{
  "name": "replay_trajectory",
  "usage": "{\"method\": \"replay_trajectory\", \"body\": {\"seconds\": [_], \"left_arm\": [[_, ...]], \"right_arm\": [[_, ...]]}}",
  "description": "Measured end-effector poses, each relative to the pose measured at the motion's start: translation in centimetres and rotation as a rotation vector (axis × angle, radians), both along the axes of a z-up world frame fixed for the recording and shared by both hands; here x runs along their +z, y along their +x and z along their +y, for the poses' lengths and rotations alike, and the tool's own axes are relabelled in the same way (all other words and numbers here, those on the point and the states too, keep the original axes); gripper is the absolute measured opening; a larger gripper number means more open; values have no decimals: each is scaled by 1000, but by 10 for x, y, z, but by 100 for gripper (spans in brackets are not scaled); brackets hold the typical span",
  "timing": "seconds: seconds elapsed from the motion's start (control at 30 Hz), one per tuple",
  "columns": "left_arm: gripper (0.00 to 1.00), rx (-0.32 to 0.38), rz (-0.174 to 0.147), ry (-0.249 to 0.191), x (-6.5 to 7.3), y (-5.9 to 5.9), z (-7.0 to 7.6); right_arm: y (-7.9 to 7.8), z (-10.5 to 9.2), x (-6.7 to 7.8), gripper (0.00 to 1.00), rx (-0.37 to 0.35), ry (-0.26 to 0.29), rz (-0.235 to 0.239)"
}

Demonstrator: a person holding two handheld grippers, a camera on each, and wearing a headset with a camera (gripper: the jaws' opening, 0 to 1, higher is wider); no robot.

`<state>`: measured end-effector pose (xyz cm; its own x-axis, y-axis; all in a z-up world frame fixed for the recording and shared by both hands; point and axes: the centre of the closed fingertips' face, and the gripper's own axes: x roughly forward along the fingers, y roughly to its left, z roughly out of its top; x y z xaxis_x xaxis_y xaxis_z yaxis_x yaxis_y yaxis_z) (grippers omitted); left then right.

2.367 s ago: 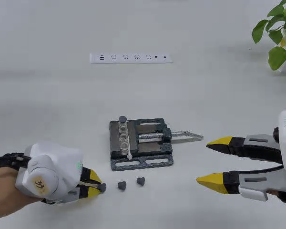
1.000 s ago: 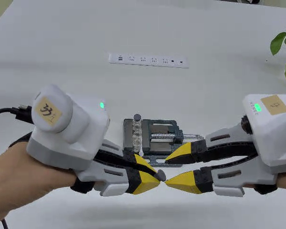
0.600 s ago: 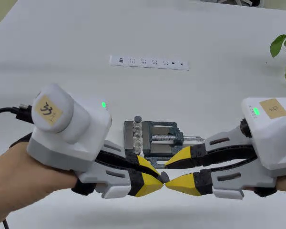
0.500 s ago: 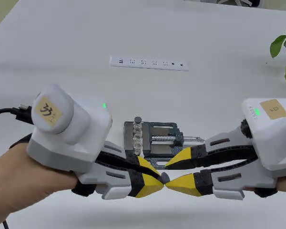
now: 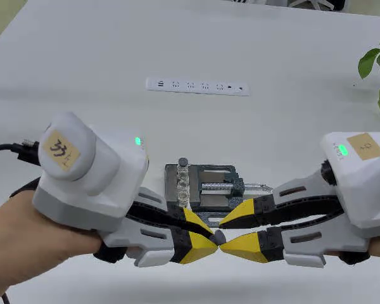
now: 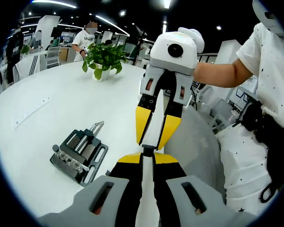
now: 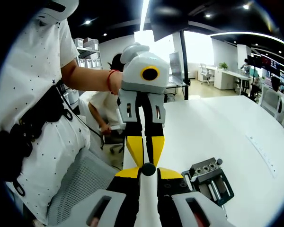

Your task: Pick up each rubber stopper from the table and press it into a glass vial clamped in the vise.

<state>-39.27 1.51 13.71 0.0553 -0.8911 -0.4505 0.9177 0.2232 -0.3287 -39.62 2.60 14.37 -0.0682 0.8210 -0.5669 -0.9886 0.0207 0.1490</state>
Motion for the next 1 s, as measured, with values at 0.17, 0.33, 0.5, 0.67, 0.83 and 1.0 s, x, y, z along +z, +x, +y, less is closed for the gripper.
{"method": "replay_trajectory", "body": {"seconds": [0.17,0.33,0.5,0.67,0.83,1.0], "left_arm": [[4,-19,-27,6,3,-1,0],[3,-35,-41,13,4,-1,0],[3,-39,-43,15,5,-1,0],[3,-39,-46,11,6,0,0],[4,-35,-39,9,7,1,0],[4,-36,-36,4,7,1,0]], "right_arm": [[-1,1,2,7,0,12,9],[-2,1,3,8,5,11,10],[-2,1,4,7,8,14,12],[-2,1,5,7,4,20,17],[-1,2,6,6,0,22,13],[-1,2,7,6,0,25,20]]}}
